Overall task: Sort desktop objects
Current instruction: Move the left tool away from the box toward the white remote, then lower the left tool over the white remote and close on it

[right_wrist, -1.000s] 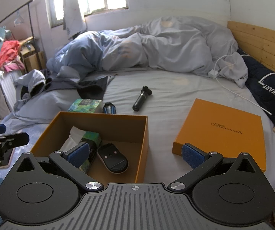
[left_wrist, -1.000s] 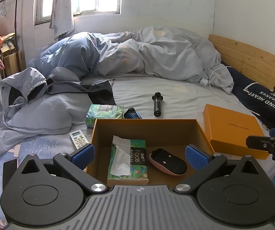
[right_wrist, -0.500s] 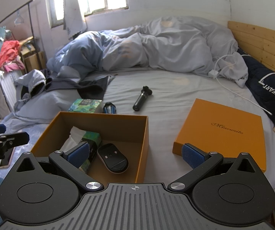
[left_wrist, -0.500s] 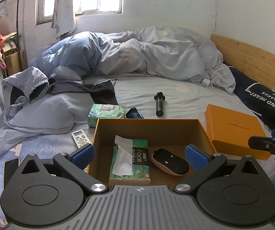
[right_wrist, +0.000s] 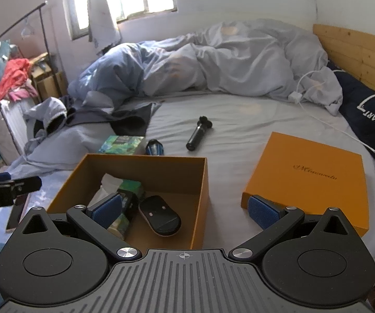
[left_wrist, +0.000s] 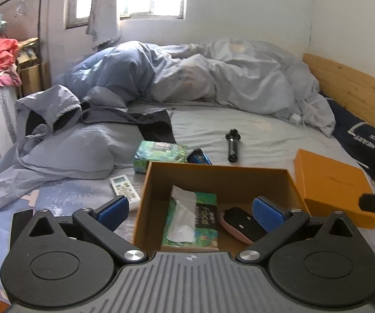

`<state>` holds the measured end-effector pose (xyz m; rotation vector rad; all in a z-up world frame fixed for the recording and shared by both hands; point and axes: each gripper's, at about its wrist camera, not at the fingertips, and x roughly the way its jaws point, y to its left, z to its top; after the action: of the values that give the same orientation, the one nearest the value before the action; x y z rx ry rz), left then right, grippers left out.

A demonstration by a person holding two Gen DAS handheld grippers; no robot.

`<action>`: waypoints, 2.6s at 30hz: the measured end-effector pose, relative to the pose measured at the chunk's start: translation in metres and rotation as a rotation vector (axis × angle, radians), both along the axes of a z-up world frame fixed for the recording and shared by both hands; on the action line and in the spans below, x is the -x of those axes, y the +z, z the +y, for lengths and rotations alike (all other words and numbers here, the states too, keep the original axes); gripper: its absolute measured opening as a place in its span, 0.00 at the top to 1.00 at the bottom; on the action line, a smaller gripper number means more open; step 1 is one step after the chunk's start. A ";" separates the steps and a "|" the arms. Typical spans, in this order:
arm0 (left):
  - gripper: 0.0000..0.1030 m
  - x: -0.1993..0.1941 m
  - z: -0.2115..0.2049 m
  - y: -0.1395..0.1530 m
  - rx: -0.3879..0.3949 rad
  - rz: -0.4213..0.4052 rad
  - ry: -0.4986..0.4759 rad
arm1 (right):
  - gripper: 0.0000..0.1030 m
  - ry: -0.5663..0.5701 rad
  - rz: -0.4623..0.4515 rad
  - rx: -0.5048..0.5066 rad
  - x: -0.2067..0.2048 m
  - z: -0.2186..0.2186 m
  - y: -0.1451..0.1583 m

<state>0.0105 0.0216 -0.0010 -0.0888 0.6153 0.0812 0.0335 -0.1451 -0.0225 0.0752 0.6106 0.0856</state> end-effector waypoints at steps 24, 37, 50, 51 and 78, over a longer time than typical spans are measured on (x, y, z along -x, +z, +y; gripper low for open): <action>0.02 -0.043 0.067 -0.011 0.061 0.083 0.231 | 0.00 0.012 0.052 -0.080 -0.011 -0.012 -0.004; 0.08 -0.109 0.111 -0.042 0.172 0.163 0.311 | 0.00 -0.004 0.088 -0.155 -0.020 -0.024 -0.009; 0.09 -0.168 0.149 -0.091 0.326 0.258 0.355 | 0.00 -0.022 0.111 -0.220 -0.023 -0.040 -0.014; 0.10 -0.172 0.151 -0.096 0.333 0.269 0.358 | 0.00 -0.024 0.115 -0.226 -0.024 -0.041 -0.015; 0.16 -0.236 0.181 -0.160 0.355 0.527 0.381 | 0.00 -0.076 0.187 -0.321 -0.036 -0.054 -0.034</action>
<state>0.2464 0.2026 -0.1609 -0.5414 1.1309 0.3716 0.0697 -0.1987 -0.0563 0.4210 0.7763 0.1034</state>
